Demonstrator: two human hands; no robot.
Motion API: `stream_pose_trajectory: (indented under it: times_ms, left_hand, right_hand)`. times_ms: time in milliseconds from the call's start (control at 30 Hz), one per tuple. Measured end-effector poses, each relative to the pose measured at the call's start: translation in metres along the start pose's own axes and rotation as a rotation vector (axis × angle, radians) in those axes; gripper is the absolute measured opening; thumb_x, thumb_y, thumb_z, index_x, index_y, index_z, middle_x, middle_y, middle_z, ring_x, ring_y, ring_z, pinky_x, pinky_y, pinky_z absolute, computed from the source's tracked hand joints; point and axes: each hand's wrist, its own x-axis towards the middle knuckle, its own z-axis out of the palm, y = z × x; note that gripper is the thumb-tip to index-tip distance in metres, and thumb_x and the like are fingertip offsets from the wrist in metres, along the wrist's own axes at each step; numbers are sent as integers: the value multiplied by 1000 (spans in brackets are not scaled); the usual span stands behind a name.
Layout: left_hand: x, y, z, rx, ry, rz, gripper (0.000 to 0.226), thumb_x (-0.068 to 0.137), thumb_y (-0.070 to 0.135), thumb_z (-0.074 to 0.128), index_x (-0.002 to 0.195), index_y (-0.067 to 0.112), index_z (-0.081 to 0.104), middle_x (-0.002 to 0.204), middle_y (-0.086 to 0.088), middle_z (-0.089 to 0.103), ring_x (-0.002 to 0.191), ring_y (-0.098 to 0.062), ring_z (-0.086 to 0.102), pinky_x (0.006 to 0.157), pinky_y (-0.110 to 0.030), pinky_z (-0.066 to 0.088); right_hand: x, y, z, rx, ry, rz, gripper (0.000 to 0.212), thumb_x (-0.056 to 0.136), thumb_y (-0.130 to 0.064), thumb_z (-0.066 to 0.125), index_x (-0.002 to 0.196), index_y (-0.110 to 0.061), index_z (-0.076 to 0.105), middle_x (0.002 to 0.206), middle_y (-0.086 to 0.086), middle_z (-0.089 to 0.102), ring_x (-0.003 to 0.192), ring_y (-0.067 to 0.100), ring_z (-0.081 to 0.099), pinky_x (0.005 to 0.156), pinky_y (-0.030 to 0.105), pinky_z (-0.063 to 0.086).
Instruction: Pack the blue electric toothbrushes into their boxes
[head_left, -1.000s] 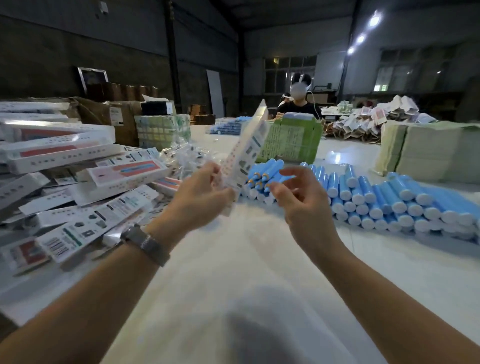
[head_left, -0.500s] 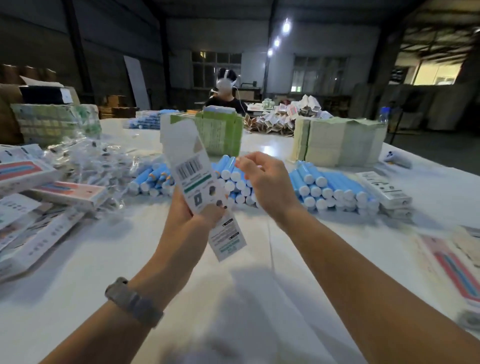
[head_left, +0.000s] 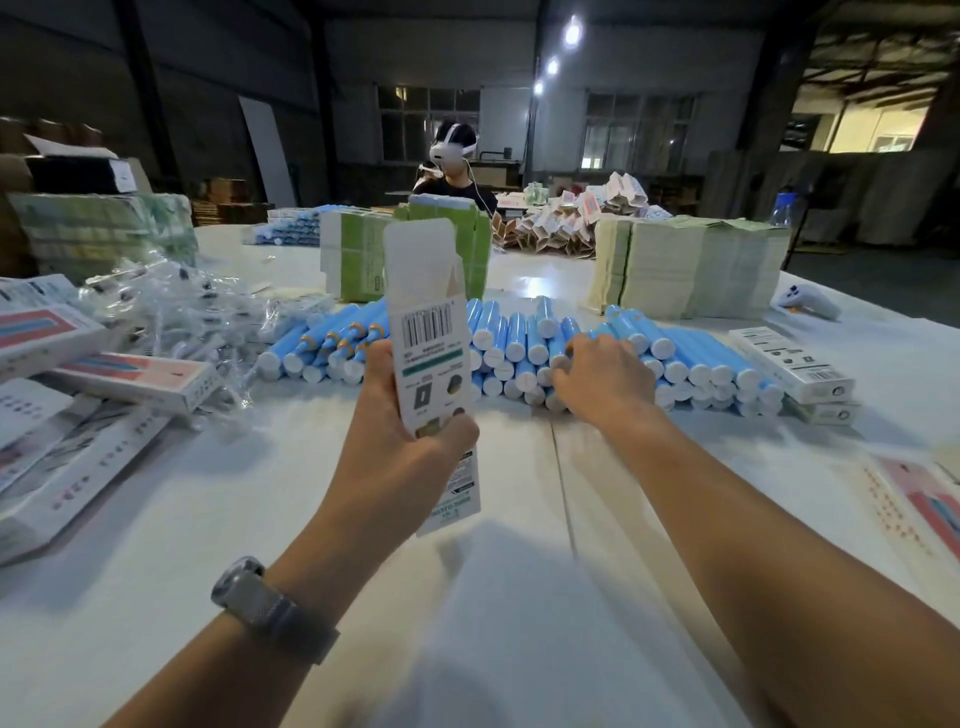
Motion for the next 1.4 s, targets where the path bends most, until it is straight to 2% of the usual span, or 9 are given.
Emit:
stream_pose_trajectory:
  times_ms: [300, 433, 533, 633, 767, 1067, 1167, 1300, 1400]
  left_hand:
    - [-4, 0, 3, 30, -67, -31, 66, 87, -5, 64, 105, 55, 45, 107, 20, 65, 105, -7, 62, 71, -21, 45]
    - [-5, 0, 5, 46, -78, -44, 65, 87, -6, 62, 107, 53, 46, 107, 19, 66, 105, -10, 63, 73, -23, 47]
    - [-6, 4, 6, 38, -85, -44, 60, 86, 3, 67, 112, 52, 46, 110, 13, 66, 104, -13, 63, 84, -38, 50]
    - [-8, 7, 8, 37, -98, -7, 43, 77, 38, 69, 115, 46, 50, 102, 20, 69, 93, -1, 67, 78, -32, 53]
    - [-9, 8, 8, 0, -110, -12, 35, 77, 48, 71, 109, 47, 57, 101, 20, 71, 93, -1, 68, 79, -32, 53]
    - [-11, 7, 6, 46, -147, 121, 46, 84, 10, 77, 110, 31, 45, 92, 9, 71, 86, -11, 71, 67, -14, 54]
    - [-13, 8, 7, 45, -170, 158, 48, 79, 19, 83, 109, 30, 46, 92, 13, 70, 88, -5, 70, 67, -12, 53]
    - [-14, 12, 8, 36, -203, 187, 37, 78, 48, 72, 104, 43, 46, 93, 17, 68, 88, -9, 68, 71, -24, 56]
    - [-13, 13, 6, 20, -226, 212, 27, 81, 64, 50, 105, 51, 46, 98, 14, 67, 88, -19, 67, 78, -41, 57]
  right_hand:
    - [4, 3, -14, 228, -13, 115, 32, 90, -39, 55, 111, -15, 48, 96, 6, 56, 87, 28, 53, 61, 33, 37]
    - [3, 0, -38, 1016, -185, 453, 17, 87, -26, 56, 95, -13, 51, 87, 9, 55, 60, 18, 44, 46, 25, 33]
    - [-13, 5, -54, 1654, -318, 736, 10, 84, -14, 58, 87, -4, 55, 75, 12, 54, 49, 13, 36, 36, 17, 29]
    - [-39, 1, -71, 1971, -468, 654, 17, 80, -11, 59, 91, 2, 60, 70, 12, 60, 49, 16, 48, 42, 19, 36]
    - [-69, -6, -97, 1826, -575, 274, 16, 79, -14, 58, 93, -8, 58, 84, 8, 67, 65, 16, 63, 52, 23, 42]
    - [-108, -33, -143, 1293, -115, -363, 10, 78, -29, 65, 86, -24, 66, 64, -11, 61, 59, 3, 54, 53, 17, 45]
    - [-112, -39, -146, 963, 32, -426, 16, 77, -35, 64, 87, -23, 63, 75, 3, 64, 68, 16, 57, 60, 32, 49]
    - [-110, -39, -146, 822, -103, -414, 24, 75, -40, 63, 94, -25, 64, 93, 12, 71, 87, 26, 67, 76, 52, 55]
    - [-108, -36, -145, 857, -162, -384, 22, 82, -50, 58, 88, -30, 62, 77, -9, 69, 71, 6, 63, 71, 42, 54]
